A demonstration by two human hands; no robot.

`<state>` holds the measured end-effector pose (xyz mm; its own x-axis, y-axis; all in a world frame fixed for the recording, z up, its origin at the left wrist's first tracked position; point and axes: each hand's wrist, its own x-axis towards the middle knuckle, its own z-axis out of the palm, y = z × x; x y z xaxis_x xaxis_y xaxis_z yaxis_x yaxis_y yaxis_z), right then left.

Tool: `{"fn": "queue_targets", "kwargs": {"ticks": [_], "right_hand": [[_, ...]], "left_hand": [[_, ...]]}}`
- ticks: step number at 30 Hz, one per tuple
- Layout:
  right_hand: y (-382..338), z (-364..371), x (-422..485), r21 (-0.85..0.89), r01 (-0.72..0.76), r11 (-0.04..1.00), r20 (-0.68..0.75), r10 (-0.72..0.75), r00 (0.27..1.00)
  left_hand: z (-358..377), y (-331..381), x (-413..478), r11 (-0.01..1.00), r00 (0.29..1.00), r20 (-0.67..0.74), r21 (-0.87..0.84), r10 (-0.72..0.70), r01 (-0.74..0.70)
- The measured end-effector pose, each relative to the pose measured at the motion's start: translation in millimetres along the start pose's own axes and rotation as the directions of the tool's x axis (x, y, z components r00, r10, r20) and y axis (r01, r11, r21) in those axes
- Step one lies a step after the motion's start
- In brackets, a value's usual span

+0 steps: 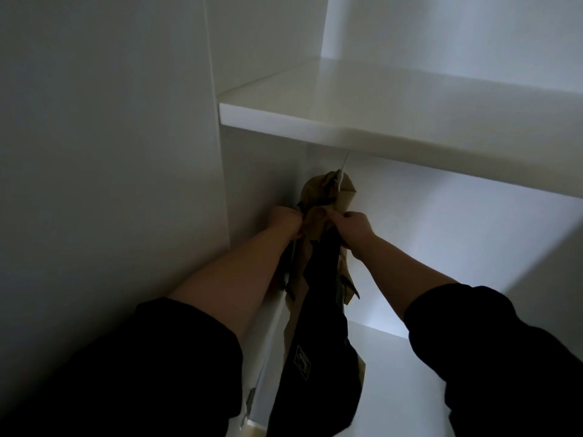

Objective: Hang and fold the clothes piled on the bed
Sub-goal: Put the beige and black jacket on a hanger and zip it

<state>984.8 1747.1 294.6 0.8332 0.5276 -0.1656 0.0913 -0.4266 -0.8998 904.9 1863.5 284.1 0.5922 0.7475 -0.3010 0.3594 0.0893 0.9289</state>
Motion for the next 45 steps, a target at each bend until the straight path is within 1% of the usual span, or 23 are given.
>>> {"fn": "queue_targets", "kwargs": {"ticks": [3,4,5,6,8,10,11,12,14,16,18,20,22,24,27,31,34,37,40,42,45], "right_hand": [[5,-7,-11,0.032,0.009,0.999,-0.011,-0.009,1.0],[6,-11,-16,0.049,0.007,0.999,-0.012,-0.007,1.0],[7,-15,-21,0.072,0.003,0.997,-0.013,-0.002,1.0],[8,-20,-28,0.092,-0.005,0.996,-0.018,0.006,1.0],[10,-31,-43,0.119,-0.003,0.993,-0.047,0.008,0.999],[15,-42,-64,0.104,0.021,0.994,-0.089,-0.011,0.996],[19,-49,-76,0.094,0.041,0.995,-0.114,-0.03,0.993],[24,-55,-89,0.07,0.072,0.995,-0.147,-0.061,0.987],[37,-68,-116,-0.058,0.146,0.988,-0.184,-0.154,0.971],[51,-80,-147,-0.166,0.189,0.968,-0.184,-0.219,0.958],[65,-89,-179,-0.225,0.22,0.949,-0.187,-0.264,0.946],[75,-96,-213,-0.306,0.276,0.911,-0.184,-0.341,0.922],[84,-104,-244,-0.423,0.328,0.845,-0.166,-0.429,0.888],[88,-112,-274,-0.547,0.345,0.763,-0.142,-0.491,0.86],[96,-123,-320,-0.653,0.306,0.693,-0.131,-0.501,0.855],[116,-133,-389,-0.754,0.207,0.624,-0.181,-0.5,0.847],[135,-134,-449,-0.801,0.1,0.59,-0.245,-0.477,0.844],[153,-124,-516,-0.781,-0.006,0.625,-0.333,-0.408,0.85],[170,-113,-590,-0.734,-0.106,0.67,-0.423,-0.331,0.843],[182,-115,-640,-0.697,-0.184,0.693,-0.49,-0.274,0.827],[196,-138,-709,-0.689,-0.272,0.672,-0.55,-0.24,0.8]], "left_hand": [[1,-2,-13,0.999,0.998,0.056,-0.041,0.013,-0.011],[1,0,-22,1.0,0.997,0.081,-0.022,0.015,-0.013],[3,0,-27,0.999,0.996,0.079,-0.003,0.047,-0.047],[3,1,-37,0.997,0.995,0.083,0.046,0.055,-0.059],[6,0,-56,0.989,0.99,0.085,0.087,0.112,-0.119],[11,-1,-83,0.968,0.978,0.093,0.152,0.186,-0.199],[12,-3,-96,0.935,0.962,0.104,0.229,0.252,-0.27],[13,-5,-113,0.88,0.938,0.13,0.327,0.32,-0.345],[13,-12,-146,0.733,0.867,0.194,0.469,0.458,-0.492],[13,-22,-179,0.613,0.812,0.232,0.554,0.536,-0.563],[16,-32,-214,0.498,0.78,0.25,0.65,0.574,-0.575],[19,-43,-248,0.409,0.76,0.247,0.722,0.601,-0.558],[19,-54,-279,0.327,0.725,0.251,0.766,0.641,-0.554],[20,-62,-309,0.236,0.69,0.267,0.807,0.672,-0.542],[22,-70,-349,0.108,0.643,0.312,0.843,0.7,-0.527],[25,-86,-400,-0.031,0.576,0.411,0.831,0.707,-0.555],[23,-111,-444,-0.052,0.566,0.445,0.815,0.694,-0.577],[15,-149,-490,-0.104,0.545,0.49,0.801,0.681,-0.59],[5,-184,-543,-0.122,0.51,0.547,0.752,0.664,-0.647],[3,-199,-581,-0.124,0.471,0.594,0.696,0.652,-0.707],[14,-205,-639,-0.147,0.383,0.671,0.592,0.635,-0.793]]}}
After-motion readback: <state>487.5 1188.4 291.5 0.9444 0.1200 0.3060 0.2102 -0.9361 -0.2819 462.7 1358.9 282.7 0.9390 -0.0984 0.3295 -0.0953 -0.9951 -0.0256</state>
